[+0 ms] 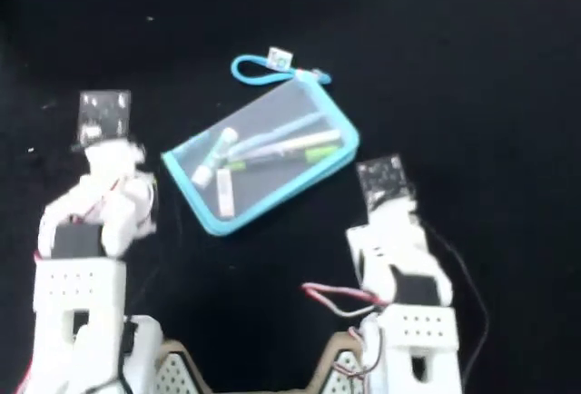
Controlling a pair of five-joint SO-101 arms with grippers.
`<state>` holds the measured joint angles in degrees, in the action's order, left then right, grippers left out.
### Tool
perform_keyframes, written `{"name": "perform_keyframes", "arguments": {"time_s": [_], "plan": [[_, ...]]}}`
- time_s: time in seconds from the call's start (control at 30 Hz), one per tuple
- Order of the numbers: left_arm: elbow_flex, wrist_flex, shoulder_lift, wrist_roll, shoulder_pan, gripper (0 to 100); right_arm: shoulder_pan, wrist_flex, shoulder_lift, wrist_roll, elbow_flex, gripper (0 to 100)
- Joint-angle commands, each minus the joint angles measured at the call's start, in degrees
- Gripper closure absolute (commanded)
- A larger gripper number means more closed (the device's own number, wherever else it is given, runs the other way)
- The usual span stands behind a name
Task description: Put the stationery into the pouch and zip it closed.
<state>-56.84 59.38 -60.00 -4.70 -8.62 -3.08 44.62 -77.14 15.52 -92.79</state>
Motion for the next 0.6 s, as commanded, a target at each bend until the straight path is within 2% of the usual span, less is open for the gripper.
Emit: {"name": "perform_keyframes", "arguments": {"time_s": [0.0, 0.3, 0.57], "plan": [[-7.69, -1.23, -11.87, -2.64, -1.89, 97, 1.58, 5.27, -10.77, -2.02, -1.1, 98.7], [-19.03, -1.58, -19.08, -5.01, -2.51, 97, 8.88, 21.45, -30.37, -2.46, -3.3, 98.7], [-27.56, 1.05, -38.24, -5.01, -2.33, 97, 9.05, 19.6, -31.43, -8.44, -3.74, 98.7]]}}
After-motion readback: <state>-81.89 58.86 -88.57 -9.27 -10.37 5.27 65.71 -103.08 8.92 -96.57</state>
